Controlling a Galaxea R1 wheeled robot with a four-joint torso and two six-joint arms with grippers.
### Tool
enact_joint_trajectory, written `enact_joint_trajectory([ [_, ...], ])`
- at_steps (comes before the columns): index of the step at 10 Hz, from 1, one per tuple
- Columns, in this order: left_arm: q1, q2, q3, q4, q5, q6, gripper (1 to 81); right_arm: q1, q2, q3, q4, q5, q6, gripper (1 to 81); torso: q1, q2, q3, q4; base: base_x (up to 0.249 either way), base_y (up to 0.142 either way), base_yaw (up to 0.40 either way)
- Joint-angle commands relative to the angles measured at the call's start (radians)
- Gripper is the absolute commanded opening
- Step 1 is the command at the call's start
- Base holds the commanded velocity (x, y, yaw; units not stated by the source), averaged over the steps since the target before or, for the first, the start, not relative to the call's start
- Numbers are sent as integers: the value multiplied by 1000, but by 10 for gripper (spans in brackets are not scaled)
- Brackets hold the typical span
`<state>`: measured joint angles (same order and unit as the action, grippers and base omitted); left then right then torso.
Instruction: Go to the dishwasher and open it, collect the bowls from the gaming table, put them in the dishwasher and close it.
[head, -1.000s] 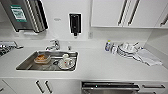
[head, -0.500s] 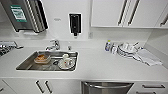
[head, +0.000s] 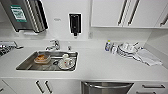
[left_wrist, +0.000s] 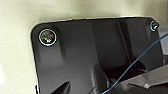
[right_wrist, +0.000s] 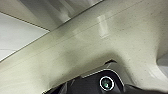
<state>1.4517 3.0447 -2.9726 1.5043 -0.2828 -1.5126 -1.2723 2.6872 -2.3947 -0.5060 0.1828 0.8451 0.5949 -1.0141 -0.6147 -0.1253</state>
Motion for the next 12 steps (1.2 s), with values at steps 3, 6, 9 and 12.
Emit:
enact_joint_trajectory([
  [3, -27, -9, -5, 7, 40, 9, 811, -152, 228, -303, -186, -89, -1, 811, 0, 0, 0, 0, 0, 0, 0],
  [6, -23, -10, -5, 2, 40, 9, 811, -201, 252, -280, -184, -98, 0, 811, 0, 0, 0, 0, 0, 0, 0],
  [9, -23, -6, -5, 4, 42, 9, 811, -232, 272, -268, -186, -114, 0, 811, 0, 0, 0, 0, 0, 0, 0],
  [12, -30, 31, -5, -1, 198, 6, 811, -244, 278, -259, -192, -111, 0, 811, 0, 0, 0, 0, 0, 0, 0],
])
